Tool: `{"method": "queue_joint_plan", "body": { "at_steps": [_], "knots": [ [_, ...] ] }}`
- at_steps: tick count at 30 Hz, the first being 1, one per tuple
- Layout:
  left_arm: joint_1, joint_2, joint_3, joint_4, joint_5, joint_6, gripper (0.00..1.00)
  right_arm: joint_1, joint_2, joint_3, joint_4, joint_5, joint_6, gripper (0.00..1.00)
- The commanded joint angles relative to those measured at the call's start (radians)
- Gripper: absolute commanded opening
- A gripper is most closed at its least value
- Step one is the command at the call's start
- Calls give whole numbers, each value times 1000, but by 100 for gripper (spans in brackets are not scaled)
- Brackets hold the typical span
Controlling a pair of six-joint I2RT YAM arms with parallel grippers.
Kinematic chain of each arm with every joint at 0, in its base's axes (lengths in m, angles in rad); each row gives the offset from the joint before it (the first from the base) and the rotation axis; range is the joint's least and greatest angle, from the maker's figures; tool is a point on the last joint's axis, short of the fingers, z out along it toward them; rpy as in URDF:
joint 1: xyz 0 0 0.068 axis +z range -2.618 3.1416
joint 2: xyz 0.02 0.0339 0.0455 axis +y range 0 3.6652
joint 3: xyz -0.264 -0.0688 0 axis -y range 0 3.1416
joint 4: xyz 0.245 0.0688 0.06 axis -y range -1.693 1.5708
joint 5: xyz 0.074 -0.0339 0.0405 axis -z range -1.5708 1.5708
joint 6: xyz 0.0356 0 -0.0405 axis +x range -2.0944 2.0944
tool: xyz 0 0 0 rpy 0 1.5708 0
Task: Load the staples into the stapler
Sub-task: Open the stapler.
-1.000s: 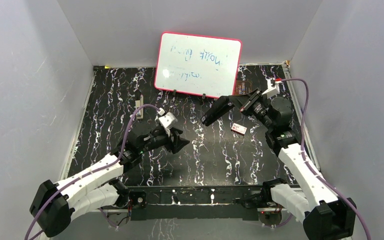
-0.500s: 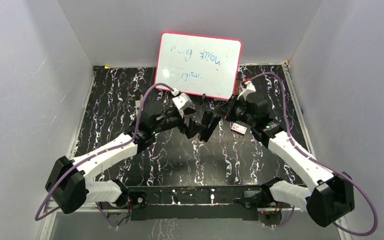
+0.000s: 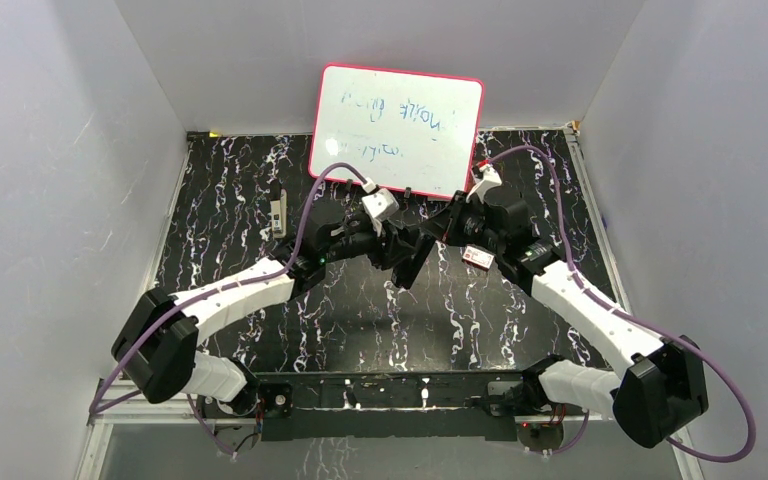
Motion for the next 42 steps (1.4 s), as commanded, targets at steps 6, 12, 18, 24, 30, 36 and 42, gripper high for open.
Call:
{"method": "queue_joint_plan", "body": {
  "at_steps": [6,12,18,24,30,36,42],
  "knots": [
    [-5,-89,-12,95,20,-1,2,3,-24,35,146,1,37,0],
    [-5,-279,-186,33,-67,11,0,-105,-70,51,142,-23,68,0],
    [-3,-418,-331,-30,-115,-26,0,-228,-86,101,171,-167,150,0],
    [-4,-461,-416,-52,-166,-63,6,-255,-110,154,201,-216,214,0],
    [-3,-432,-505,95,-199,-157,11,-258,-119,188,240,-256,280,0],
    [-3,-367,-539,200,-208,-180,20,-258,-127,211,227,-267,287,0],
    [-4,-374,-538,198,-247,-145,54,-259,-142,209,225,-258,291,0]
  ]
}}
